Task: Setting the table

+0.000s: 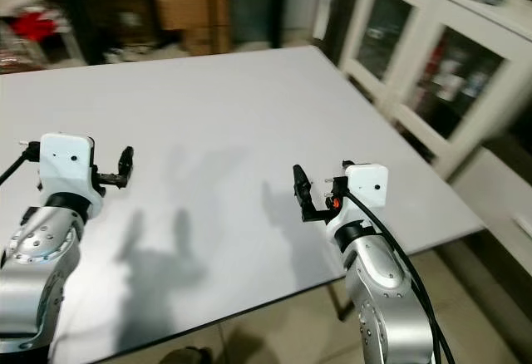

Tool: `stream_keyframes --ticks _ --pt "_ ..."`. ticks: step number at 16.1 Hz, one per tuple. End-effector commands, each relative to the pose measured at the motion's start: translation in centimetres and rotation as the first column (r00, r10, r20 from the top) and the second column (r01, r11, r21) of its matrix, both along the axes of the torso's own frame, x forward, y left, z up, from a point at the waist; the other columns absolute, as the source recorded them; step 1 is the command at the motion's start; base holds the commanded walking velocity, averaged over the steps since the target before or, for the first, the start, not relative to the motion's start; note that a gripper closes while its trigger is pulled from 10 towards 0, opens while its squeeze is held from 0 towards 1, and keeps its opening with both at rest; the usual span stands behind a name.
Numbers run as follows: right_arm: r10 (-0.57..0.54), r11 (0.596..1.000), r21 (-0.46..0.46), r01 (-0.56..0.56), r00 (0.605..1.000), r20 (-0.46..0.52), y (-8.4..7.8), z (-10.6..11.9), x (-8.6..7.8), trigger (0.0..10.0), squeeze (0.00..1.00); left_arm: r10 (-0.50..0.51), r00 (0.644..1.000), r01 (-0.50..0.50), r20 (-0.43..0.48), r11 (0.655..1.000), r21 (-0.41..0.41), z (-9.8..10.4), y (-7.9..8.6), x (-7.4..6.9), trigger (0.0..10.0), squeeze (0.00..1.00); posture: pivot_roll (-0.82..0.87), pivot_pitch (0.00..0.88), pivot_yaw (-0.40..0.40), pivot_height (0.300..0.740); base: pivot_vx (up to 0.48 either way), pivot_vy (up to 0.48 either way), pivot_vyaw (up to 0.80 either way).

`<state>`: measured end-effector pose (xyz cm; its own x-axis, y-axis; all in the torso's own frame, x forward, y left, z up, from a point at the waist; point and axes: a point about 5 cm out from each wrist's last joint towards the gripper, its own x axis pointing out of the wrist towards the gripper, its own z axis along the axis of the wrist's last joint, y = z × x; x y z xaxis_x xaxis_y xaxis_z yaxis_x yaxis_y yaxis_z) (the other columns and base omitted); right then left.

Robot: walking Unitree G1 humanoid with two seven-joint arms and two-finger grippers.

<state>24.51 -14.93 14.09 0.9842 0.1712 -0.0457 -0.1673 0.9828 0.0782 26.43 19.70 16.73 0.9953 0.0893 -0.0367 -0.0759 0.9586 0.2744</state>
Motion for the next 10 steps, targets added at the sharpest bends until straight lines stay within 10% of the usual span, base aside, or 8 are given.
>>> stream_keyframes --ticks 1,3,10 --pt "-0.022 1.000 0.021 0.022 1.000 0.015 0.02 0.35 0.04 10.0 1.00 -0.021 1.000 0.021 -0.008 1.000 0.010 -0.34 -0.42 -0.12 10.0 1.00 0.07 0.000 -0.012 0.740 0.000 0.000 0.80" --pt "-0.020 0.999 0.027 0.020 1.000 -0.004 0.22 -0.14 -0.02 10.0 1.00 -0.038 0.999 0.037 -0.019 0.999 -0.014 -0.48 -0.68 -0.28 10.0 0.00 0.07 0.000 -0.011 0.740 0.000 0.000 0.80" --pt "-0.065 0.997 0.048 0.065 0.998 -0.006 -0.31 0.02 0.53 10.0 1.00 -0.068 0.997 0.069 -0.027 0.997 0.033 -0.93 -1.00 0.20 10.0 0.00 0.04 0.000 -0.001 0.740 0.000 0.000 0.80"
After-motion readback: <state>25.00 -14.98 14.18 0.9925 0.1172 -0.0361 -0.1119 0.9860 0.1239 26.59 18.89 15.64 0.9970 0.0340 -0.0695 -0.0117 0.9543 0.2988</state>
